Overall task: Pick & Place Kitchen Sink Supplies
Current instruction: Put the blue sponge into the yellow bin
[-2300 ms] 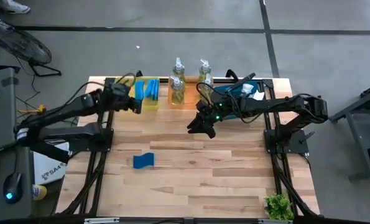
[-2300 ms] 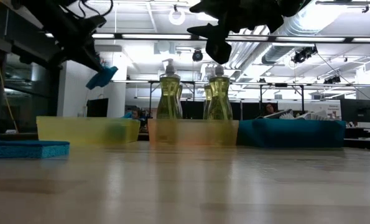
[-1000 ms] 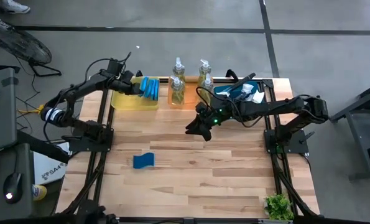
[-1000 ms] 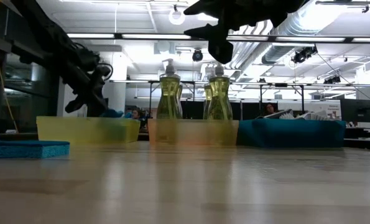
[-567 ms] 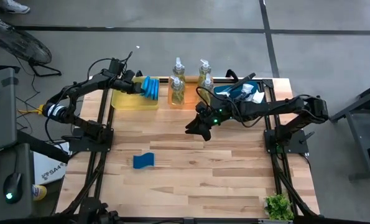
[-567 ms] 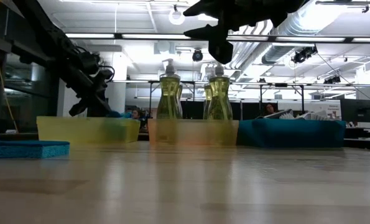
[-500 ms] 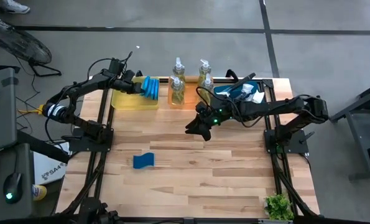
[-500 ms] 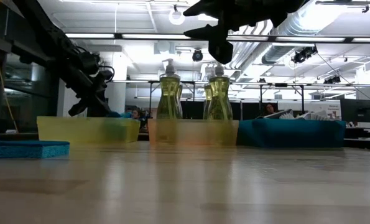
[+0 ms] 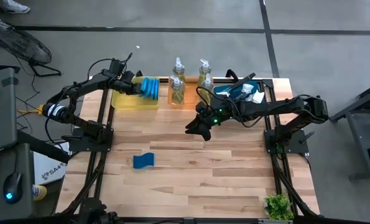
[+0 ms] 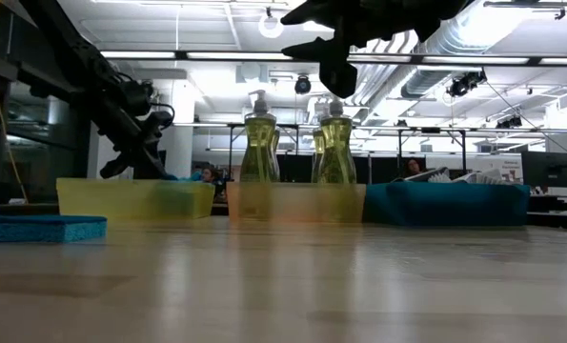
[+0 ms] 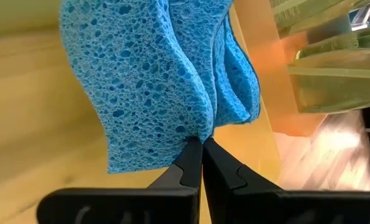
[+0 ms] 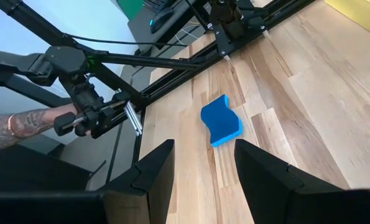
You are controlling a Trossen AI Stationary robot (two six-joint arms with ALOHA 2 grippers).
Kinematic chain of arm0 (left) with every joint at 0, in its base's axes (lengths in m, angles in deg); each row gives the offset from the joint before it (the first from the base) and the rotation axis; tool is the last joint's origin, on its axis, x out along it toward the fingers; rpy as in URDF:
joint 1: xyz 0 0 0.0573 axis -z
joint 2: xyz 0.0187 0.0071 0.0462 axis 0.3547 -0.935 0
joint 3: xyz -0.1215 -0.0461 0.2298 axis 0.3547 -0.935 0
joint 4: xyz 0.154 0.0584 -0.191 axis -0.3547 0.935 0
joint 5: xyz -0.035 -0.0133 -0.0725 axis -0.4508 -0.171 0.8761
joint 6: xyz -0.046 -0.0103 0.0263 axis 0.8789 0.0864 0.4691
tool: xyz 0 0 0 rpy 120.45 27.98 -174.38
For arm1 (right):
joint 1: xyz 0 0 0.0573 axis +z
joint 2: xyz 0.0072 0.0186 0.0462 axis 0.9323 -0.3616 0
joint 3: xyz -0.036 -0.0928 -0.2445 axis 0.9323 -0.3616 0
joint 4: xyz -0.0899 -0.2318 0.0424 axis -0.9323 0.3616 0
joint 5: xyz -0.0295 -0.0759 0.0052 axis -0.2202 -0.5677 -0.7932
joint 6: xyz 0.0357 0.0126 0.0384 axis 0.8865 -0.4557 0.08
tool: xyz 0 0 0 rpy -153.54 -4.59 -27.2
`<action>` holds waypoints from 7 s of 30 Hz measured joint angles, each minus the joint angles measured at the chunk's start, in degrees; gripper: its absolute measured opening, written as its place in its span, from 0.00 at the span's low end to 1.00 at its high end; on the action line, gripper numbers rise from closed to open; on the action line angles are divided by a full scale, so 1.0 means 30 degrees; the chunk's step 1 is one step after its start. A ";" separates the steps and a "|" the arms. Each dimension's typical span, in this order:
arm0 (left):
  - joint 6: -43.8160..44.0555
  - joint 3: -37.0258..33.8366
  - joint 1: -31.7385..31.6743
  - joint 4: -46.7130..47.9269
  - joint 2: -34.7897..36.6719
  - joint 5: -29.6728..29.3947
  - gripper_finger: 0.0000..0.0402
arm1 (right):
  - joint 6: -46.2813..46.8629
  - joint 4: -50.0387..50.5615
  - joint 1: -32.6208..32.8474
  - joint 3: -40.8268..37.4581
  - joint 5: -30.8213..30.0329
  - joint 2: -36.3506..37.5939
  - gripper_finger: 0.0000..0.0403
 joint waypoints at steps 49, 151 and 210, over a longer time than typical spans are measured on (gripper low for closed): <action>-0.1658 0.0492 0.0015 0.0019 0.2740 0.3028 0.32 | -0.0003 0.0000 0.0000 0.0000 0.0007 0.0000 0.40; 1.1143 0.0496 3.4995 0.1908 -0.2313 -1.8338 0.32 | -0.6152 0.5042 0.0270 -0.0007 0.5212 0.0000 0.40; 1.8240 0.0657 2.9272 0.4692 0.7976 -2.4412 0.00 | -0.5715 0.4488 0.0284 -0.0006 0.4743 0.0000 0.40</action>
